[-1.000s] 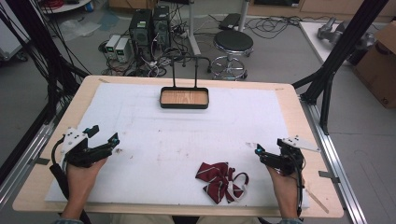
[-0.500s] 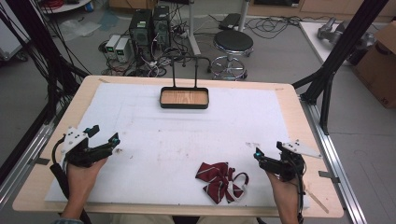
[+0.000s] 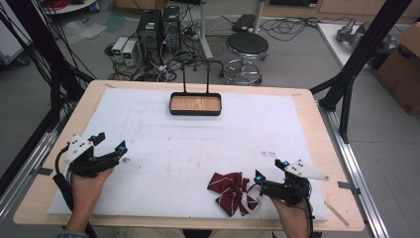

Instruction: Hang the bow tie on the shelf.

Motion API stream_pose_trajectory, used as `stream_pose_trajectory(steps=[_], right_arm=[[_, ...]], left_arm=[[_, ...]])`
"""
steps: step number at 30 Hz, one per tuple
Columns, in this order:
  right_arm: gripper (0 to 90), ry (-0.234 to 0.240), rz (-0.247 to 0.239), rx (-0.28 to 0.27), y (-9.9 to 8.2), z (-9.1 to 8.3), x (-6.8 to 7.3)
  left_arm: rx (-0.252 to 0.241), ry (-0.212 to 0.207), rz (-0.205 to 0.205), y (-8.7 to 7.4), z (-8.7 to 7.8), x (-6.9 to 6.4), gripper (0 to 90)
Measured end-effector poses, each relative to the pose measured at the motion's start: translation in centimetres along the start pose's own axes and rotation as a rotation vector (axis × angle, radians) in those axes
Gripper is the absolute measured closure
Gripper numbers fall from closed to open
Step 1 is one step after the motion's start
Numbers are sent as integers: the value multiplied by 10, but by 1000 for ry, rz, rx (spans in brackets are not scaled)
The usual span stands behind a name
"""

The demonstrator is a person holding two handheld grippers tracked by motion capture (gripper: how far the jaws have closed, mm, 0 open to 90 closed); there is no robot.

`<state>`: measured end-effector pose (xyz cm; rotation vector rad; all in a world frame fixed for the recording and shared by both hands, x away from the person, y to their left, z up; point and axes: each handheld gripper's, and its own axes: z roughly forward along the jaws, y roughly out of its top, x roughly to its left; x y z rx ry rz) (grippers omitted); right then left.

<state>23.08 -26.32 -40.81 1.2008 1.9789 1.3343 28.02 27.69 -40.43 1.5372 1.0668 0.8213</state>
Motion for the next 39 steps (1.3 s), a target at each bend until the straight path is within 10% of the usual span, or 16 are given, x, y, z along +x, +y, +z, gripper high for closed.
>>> stream_pose_trajectory(steps=[6,13,39], right_arm=[[259,153,-59,53,-12,10,10],[349,225,-103,107,-22,18,19],[599,276,-178,253,-30,40,38]], left_arm=[[0,2,4,0,-1,0,205],[3,-1,3,0,0,0,208],[4,-2,5,0,-1,-1,212]])
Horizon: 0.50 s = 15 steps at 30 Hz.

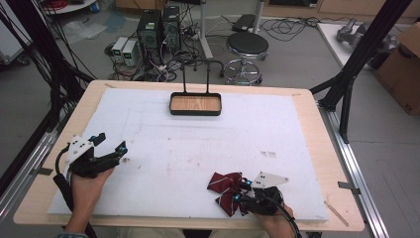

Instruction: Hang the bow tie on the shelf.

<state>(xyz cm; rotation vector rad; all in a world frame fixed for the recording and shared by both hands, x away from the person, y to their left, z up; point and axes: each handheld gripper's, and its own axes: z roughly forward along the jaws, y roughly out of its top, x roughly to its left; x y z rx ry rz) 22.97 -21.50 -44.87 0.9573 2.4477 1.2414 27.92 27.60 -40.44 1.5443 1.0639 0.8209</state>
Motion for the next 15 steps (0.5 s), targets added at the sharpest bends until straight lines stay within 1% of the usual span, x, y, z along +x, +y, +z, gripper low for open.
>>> stream_pose_trajectory(steps=[2,4,7,10,13,15], right_arm=[[606,-5,-1,11,0,2,0],[616,0,5,23,1,4,1],[661,-3,10,34,1,5,1],[722,-5,7,38,2,5,1],[736,-9,-2,43,3,4,2],[739,-23,-12,33,5,3,3]], left_arm=[[4,-1,4,0,0,0,213],[3,-4,6,0,0,0,213],[0,-3,5,0,0,0,213],[2,-3,4,0,1,-1,213],[2,-4,6,0,0,-1,215],[0,-3,5,0,0,-1,215]])
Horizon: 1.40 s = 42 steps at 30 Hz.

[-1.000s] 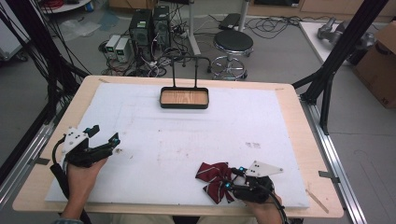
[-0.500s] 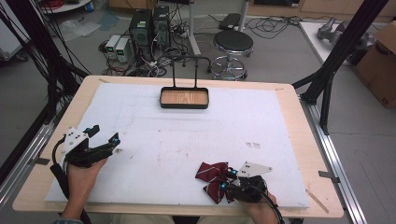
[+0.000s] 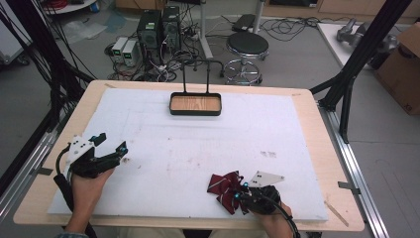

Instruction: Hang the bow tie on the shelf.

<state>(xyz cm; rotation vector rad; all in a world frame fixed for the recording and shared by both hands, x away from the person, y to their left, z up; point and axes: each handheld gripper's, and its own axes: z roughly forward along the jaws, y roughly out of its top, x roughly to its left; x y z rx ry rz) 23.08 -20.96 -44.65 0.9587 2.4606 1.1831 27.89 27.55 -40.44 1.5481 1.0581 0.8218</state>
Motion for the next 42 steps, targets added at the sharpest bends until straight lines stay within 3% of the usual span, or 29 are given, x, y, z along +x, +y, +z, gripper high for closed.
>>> stream_pose_trajectory(steps=[8,12,20,31,42], right_arm=[[741,-36,-2,-103,17,-16,-7],[741,-59,-16,-124,29,-19,-13],[741,-105,-47,-159,59,-17,-29],[741,-126,-10,-221,95,-10,-58],[742,-178,-79,-245,141,5,-77]], left_arm=[[2,0,5,0,1,-1,215],[0,1,6,0,1,-1,215],[2,3,11,0,0,0,215],[4,5,27,-1,3,-1,215],[4,3,40,-2,5,-2,215]])
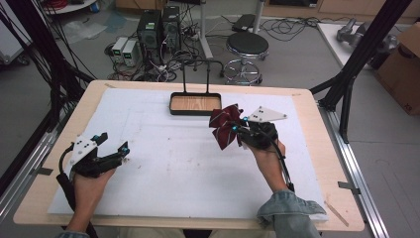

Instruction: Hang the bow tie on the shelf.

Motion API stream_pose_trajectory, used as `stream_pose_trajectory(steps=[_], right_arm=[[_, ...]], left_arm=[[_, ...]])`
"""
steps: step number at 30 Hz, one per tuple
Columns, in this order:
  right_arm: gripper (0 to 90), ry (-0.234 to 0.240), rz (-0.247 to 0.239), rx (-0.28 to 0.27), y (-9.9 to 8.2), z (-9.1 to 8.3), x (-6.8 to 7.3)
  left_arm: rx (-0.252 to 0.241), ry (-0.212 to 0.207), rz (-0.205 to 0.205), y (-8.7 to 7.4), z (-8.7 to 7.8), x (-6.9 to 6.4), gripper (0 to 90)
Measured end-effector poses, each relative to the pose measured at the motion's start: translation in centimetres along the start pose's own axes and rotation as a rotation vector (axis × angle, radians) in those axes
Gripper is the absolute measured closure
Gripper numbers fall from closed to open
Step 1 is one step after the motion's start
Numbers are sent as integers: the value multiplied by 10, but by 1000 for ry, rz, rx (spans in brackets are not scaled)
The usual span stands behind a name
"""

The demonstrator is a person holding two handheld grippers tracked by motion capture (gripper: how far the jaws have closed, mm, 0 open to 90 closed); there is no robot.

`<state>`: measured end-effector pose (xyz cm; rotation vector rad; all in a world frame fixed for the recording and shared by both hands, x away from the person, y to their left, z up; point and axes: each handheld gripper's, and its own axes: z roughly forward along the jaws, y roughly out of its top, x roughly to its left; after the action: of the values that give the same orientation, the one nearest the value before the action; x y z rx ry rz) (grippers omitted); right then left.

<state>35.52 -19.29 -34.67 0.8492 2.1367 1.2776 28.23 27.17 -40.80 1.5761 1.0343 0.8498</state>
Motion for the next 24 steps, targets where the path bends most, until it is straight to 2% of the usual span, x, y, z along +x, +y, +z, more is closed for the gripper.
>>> stream_pose_trajectory(steps=[3,7,15,16,19,22,24], right_arm=[[742,-19,-31,8,9,9,-3],[742,-67,-75,18,23,25,-7],[742,-111,-89,28,42,58,-20],[742,-100,-83,41,45,62,-22],[742,-80,-131,65,54,75,-25],[742,-60,-153,96,63,89,-28],[742,-55,-152,105,67,95,-31]], left_arm=[[4,-1,-4,-1,1,0,215],[5,-4,1,-1,2,0,215],[13,-15,3,-3,4,0,216],[14,-17,1,-3,5,0,216],[15,-20,6,-4,5,0,216],[20,-25,8,-5,6,0,216],[23,-30,12,-5,7,-1,216]])
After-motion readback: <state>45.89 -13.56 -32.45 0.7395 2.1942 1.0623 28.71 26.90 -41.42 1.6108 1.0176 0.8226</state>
